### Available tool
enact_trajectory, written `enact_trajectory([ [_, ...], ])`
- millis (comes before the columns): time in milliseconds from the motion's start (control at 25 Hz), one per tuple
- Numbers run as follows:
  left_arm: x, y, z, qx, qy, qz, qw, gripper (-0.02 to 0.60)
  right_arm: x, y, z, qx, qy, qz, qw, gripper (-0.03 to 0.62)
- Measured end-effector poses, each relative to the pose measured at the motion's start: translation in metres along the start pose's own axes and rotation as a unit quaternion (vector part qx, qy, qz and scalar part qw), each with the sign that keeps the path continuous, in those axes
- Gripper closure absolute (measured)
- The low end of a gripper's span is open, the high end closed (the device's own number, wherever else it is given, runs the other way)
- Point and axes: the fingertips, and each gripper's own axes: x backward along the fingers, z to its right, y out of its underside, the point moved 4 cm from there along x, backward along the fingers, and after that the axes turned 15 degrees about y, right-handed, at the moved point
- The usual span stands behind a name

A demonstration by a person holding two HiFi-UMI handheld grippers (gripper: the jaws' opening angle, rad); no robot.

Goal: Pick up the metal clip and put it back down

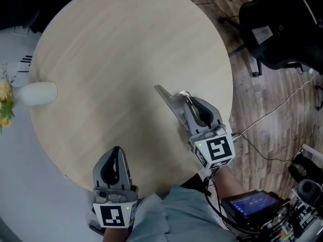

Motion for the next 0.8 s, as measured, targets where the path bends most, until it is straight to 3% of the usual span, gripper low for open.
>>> enact_trajectory([
  [240, 0.011, -0.008, 0.005, 0.002, -0.008, 0.002, 1.0, 0.563, 0.009, -0.016, 0.01, 0.006, 0.019, 0.018, 1.0, 0.539],
  [400, 0.014, -0.018, 0.004, -0.008, -0.014, 0.028, 0.9995, 0.563, 0.016, -0.026, 0.006, 0.014, 0.023, 0.034, 0.999, 0.539],
  [800, 0.128, -0.073, -0.012, -0.011, -0.058, 0.103, 0.993, 0.563, 0.112, -0.108, -0.096, 0.041, 0.007, 0.117, 0.992, 0.54],
])
